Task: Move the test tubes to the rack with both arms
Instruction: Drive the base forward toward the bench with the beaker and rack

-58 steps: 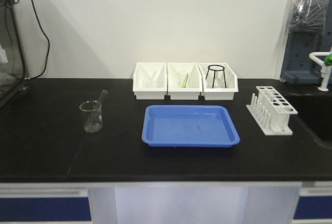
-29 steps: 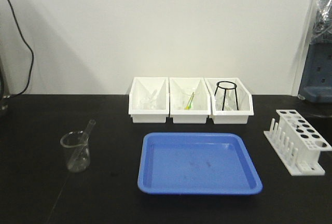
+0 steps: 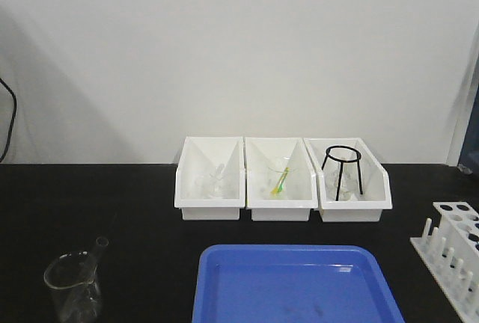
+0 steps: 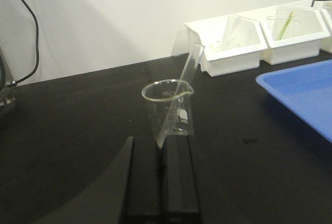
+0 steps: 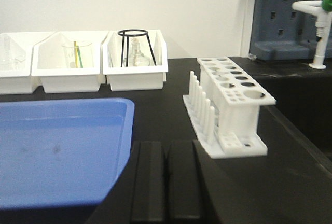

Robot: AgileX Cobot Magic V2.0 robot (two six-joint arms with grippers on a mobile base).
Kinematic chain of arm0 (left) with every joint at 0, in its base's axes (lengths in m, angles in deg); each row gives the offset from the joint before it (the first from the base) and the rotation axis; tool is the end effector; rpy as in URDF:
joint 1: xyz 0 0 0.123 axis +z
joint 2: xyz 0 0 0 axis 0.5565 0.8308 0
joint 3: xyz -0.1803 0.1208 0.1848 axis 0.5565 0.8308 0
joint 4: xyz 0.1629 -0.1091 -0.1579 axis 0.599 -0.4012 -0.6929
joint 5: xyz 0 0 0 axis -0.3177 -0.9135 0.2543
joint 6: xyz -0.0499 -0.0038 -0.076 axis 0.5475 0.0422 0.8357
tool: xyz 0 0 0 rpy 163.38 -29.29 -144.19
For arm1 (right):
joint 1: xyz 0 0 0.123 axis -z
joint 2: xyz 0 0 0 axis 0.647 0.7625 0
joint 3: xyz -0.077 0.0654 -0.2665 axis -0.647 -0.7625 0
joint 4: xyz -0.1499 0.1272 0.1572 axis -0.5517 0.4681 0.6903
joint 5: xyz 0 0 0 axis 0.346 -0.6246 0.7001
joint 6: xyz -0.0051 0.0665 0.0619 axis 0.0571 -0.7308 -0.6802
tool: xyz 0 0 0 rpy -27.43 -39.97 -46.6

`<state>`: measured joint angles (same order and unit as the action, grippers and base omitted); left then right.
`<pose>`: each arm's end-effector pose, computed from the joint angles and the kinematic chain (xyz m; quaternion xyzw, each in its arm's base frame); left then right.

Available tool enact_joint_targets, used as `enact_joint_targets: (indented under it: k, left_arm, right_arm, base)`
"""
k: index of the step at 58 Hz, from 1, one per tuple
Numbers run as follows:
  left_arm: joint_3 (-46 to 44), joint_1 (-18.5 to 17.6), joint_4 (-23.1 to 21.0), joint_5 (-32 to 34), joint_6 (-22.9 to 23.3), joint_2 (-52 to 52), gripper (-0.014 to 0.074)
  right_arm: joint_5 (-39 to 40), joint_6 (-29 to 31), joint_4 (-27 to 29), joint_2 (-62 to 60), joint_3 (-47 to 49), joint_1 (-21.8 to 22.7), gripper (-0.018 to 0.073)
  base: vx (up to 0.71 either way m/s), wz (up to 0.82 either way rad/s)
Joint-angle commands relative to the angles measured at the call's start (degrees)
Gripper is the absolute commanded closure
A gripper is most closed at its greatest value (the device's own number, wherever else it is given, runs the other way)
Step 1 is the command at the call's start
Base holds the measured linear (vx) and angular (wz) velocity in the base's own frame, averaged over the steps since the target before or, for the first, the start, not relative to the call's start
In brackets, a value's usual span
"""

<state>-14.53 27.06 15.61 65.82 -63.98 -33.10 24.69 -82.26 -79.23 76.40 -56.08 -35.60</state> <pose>0.0562 -0.0078 0.1900 0.0759 0.7324 -0.0189 0.6764 0.0564 -0.0055 0.1910 0.0332 0.7303 -0.0314 0.6816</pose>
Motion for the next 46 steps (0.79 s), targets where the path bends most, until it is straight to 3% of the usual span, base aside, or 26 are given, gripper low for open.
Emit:
enact_joint_targets:
  k: [1,21,46]
  left_arm:
    - [1.49,0.15,-0.56,4.76,0.09,-1.12,0.0617]
    - [1.49,0.15,-0.56,4.76,0.09,-1.12,0.0617]
    - [1.49,0.15,-0.56,4.76,0.09,-1.12,0.0617]
  right_arm:
    - [4.34,0.29,-0.29,-0.41,-0.59,-0.04,0.0567]
    - [4.34,0.29,-0.29,-0.41,-0.59,-0.04,0.0567]
    - [4.34,0.29,-0.29,-0.41,-0.59,-0.04,0.0567]
  base:
    - [0.31,0.04]
    - [0.23,0.05]
    - [0.03,-0.01]
